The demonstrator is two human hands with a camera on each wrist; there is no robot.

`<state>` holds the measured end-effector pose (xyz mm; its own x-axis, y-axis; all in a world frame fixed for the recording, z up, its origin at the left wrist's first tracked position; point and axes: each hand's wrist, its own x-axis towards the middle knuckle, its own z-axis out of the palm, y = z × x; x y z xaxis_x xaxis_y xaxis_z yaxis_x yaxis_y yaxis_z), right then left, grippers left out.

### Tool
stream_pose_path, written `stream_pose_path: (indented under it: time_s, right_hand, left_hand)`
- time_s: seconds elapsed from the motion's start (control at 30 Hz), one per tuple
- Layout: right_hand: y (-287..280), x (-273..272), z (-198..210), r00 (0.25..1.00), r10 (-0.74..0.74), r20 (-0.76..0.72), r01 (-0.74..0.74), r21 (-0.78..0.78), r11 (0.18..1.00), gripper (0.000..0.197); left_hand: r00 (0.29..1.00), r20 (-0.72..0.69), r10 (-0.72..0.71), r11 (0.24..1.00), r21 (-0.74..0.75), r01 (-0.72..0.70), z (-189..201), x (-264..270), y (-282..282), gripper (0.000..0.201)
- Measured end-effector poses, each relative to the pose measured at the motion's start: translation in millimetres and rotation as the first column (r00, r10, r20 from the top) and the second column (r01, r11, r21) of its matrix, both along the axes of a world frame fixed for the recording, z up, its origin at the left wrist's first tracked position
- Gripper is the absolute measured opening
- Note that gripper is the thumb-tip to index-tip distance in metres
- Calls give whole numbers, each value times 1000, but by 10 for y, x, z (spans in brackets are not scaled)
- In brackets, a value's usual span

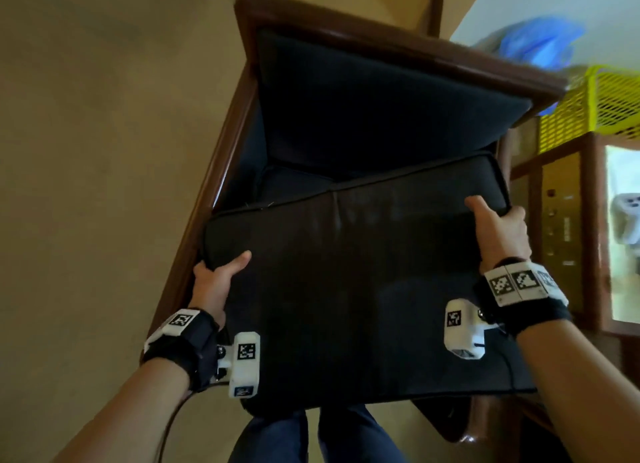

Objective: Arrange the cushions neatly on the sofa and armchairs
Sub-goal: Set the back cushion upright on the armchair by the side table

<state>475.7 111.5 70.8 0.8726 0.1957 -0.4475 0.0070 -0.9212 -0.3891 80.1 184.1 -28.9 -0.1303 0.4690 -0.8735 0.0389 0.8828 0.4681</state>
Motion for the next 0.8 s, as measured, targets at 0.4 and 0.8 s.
stream_pose_path:
  time_s: [0.4,0.8]
  right_hand:
    - [-721,136,1019,834,-128,-536,521,690,503,77]
    - [-1155,-109,620,796,-217,-565,569,574,589,41]
  left_hand:
    - [972,236,9,869,479,-124,1874,575,550,41]
    - [995,98,-11,925,378,-27,1653,324,406,47]
